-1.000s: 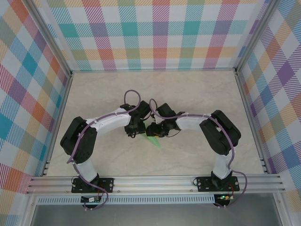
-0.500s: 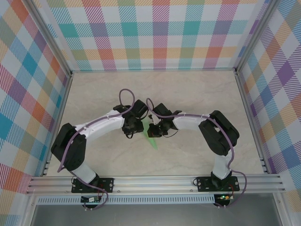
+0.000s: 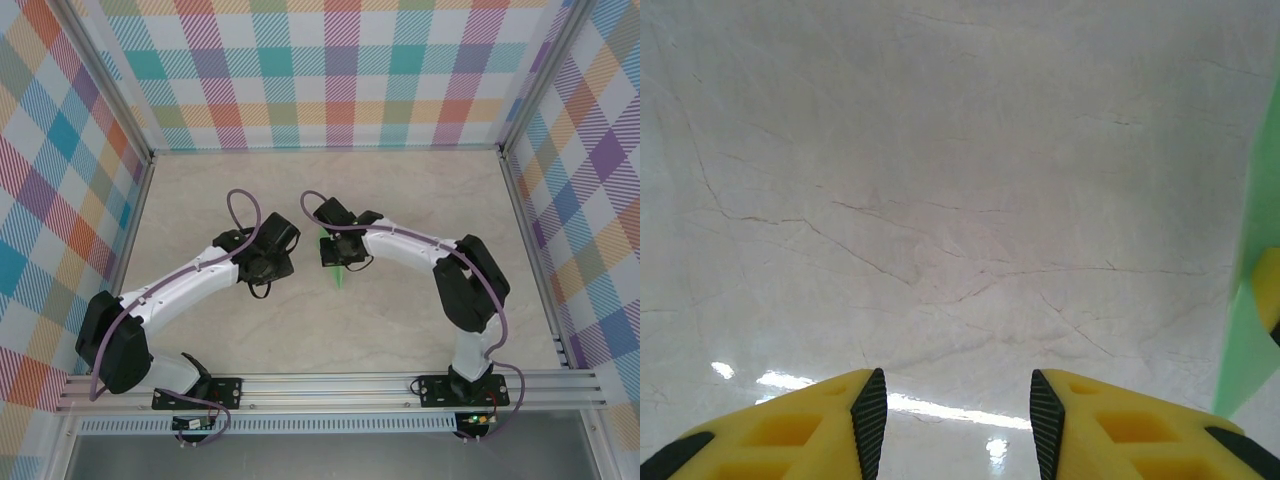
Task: Fold a paper plane with a square sheet of paper (pick it up from the middle)
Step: Move a paper plane to the center of the table.
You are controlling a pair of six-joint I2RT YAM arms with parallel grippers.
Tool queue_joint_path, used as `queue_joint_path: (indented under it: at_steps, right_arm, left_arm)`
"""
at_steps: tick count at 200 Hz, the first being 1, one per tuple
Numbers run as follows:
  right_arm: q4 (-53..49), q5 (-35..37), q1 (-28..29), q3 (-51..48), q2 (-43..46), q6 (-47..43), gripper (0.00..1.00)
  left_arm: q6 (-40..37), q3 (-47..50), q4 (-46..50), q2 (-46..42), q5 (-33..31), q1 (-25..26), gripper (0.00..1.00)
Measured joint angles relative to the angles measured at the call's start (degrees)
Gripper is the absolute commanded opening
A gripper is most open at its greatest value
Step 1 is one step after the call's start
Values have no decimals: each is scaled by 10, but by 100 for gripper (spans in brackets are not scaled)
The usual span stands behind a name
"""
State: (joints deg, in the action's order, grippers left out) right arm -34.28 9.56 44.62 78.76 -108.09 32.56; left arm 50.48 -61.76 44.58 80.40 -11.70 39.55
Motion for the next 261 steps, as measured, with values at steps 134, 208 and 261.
queue_joint_path:
  at_steps: [134, 208, 261]
  right_arm:
    - [-13, 5, -17, 22, -84, 22, 17]
    - [-19, 3, -17, 34, -95, 33, 28]
    - [-64, 13, -12, 80, -122, 65, 37]
  left_arm:
    - [10, 27, -13, 0, 1, -20, 46]
    - [10, 27, -14, 0, 2, -23, 47]
    - [12, 31, -15, 0, 2, -24, 47]
